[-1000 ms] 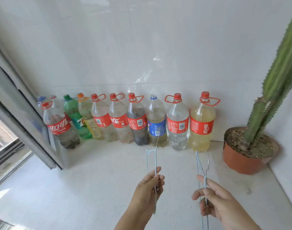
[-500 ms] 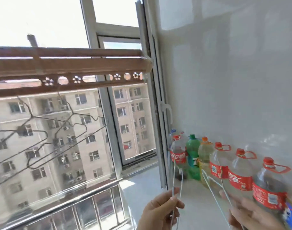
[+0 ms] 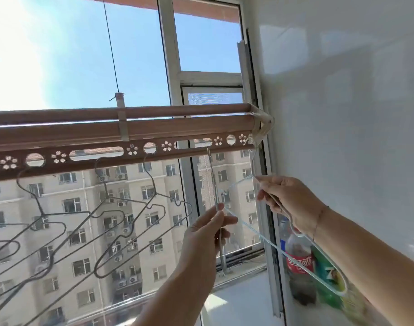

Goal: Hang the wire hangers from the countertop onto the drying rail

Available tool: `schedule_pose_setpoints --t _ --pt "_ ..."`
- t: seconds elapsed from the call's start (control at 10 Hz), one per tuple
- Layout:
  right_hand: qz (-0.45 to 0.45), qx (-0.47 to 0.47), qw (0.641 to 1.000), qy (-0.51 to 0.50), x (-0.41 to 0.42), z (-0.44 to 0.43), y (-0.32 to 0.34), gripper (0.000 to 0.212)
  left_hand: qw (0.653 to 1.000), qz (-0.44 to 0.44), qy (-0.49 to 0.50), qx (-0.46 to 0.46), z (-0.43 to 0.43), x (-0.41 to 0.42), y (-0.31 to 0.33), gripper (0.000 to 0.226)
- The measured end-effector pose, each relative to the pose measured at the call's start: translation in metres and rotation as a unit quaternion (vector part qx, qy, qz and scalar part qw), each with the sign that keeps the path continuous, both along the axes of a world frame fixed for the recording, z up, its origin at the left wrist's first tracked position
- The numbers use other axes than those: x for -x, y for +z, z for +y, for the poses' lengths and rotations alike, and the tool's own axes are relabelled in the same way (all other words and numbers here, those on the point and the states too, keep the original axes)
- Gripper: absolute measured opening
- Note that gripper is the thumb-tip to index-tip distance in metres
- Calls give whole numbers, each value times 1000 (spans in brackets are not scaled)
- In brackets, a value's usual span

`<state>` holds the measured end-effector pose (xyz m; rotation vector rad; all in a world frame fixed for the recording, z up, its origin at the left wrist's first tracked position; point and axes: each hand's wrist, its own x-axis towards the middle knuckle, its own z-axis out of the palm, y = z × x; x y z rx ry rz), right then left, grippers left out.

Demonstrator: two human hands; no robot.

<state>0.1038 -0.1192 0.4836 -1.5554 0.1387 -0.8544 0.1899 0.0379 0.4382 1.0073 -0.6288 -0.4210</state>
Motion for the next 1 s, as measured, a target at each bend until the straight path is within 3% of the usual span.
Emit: schedule_pose_setpoints --t 0.3,0.8,1.0 --pt "-2 27 1000 -15 -57 -20 25 23 999 -9 2 39 -3 -30 14 19" --pt "63 40 997 -32 -71 -30 11 27 1000 -7 26 12 -9 -46 4 18" --pt "99 106 987 -62 -63 -30 8 26 994 -44 98 -2 12 -52 -23 30"
